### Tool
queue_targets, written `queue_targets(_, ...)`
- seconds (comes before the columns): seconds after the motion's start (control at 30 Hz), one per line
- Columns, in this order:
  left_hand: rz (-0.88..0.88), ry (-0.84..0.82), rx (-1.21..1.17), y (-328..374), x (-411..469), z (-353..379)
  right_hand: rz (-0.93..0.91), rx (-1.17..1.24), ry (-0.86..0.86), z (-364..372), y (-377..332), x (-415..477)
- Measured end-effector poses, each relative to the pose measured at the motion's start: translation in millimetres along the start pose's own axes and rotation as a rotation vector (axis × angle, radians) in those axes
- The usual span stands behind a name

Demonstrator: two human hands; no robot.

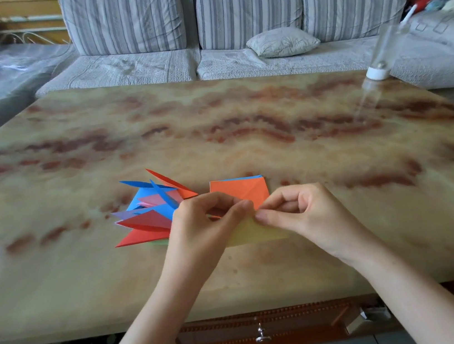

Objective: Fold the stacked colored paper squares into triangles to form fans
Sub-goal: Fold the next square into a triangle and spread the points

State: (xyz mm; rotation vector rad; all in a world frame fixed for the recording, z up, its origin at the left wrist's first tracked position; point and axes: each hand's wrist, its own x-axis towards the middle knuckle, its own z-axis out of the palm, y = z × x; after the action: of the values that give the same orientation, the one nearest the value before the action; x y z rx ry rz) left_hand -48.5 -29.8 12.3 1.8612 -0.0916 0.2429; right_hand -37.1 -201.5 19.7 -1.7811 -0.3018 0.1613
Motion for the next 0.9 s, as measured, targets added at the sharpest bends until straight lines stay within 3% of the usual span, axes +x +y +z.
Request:
queue_targets(0.2,0.033,0.036,0.091,-4.2,-4.6,7.0,-0.039,-0.022,-0.001,3.9,0.3,0.2)
queue_targets(0.8,0.01,0.168,0.206,-3.8,6.0,-7.0,0.095,-0.031,-0.056,1.7,-5.2,-1.6)
queue_targets(0.9,-0.004,0.285,0.263,-2.6,13.2,-19.5,0.114,-0.139,-0.086,-1.5,-3.3,-4.3)
